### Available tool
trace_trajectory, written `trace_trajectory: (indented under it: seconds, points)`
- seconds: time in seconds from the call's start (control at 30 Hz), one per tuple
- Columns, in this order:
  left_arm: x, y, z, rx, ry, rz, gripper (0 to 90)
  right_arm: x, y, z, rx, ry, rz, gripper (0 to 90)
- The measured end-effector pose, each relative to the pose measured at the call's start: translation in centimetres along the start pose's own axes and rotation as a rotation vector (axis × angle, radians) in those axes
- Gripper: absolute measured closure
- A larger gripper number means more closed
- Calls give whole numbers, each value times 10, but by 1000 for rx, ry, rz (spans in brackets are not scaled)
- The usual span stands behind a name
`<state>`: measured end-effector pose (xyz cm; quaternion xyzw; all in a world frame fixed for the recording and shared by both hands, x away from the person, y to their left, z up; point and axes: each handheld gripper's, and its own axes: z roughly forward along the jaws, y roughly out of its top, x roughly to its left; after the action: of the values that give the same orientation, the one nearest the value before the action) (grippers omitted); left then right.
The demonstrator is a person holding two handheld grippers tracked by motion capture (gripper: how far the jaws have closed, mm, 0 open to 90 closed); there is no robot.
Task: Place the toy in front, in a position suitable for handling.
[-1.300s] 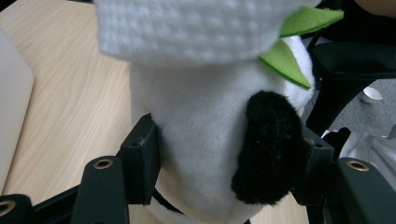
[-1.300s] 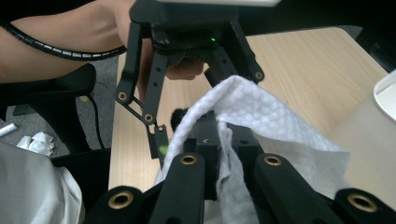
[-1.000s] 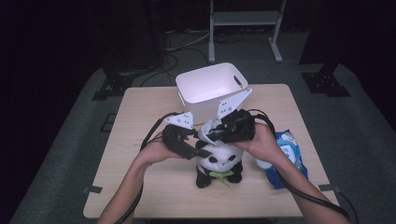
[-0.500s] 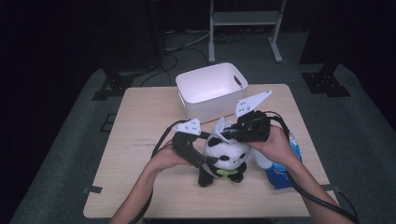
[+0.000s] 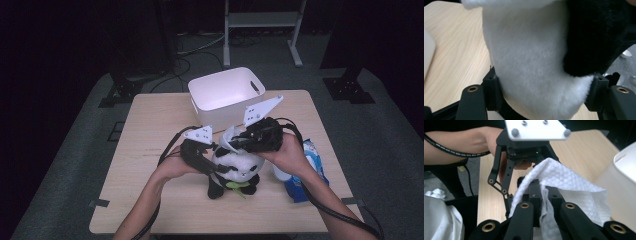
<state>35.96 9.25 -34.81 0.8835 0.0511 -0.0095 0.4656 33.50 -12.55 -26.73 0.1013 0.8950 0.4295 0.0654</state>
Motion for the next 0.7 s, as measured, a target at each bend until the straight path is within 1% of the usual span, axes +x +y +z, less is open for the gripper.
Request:
trace_trajectory:
  seconds: [0.07, 0.1, 0.17, 0.23, 0.33, 0.4, 0.43, 0.47, 0.53, 0.57, 0.63, 0.7]
  points:
    - [-1, 4, -5, 20, -10, -1, 324, 3, 7, 0, -4, 1, -15, 847]
    - [0, 6, -7, 42, -17, 9, 324, 4, 10, 0, -2, 3, -19, 847]
    - [0, 7, -8, 61, -30, -2, 324, 6, 13, 2, -1, 4, -28, 847]
    - [0, 8, -8, 72, -34, -4, 325, 6, 14, 3, -2, 6, -31, 846]
    - [0, 6, -3, 67, -31, -8, 321, 5, 11, 4, 6, 12, -28, 847]
    - [2, 2, 5, 45, -21, -14, 294, 5, 6, 6, 44, 11, -22, 847]
    - [2, 0, 7, 32, -21, -16, 275, 4, 2, 6, 71, 1, -18, 848]
    - [2, -2, 10, 10, -17, -23, 258, 2, -1, 6, 78, -1, -17, 848]
    - [4, -4, 15, -34, -6, -36, 200, -2, -9, 3, 72, -9, 1, 848]
    - [4, -5, 18, -55, -8, -46, 183, -5, -13, -1, 70, -16, 15, 849]
    - [4, -6, 21, -75, -7, -62, 148, -8, -18, -5, 69, -23, 29, 849]
    - [5, -7, 24, -86, -6, -58, 143, -9, -23, -9, 76, -29, 36, 849]
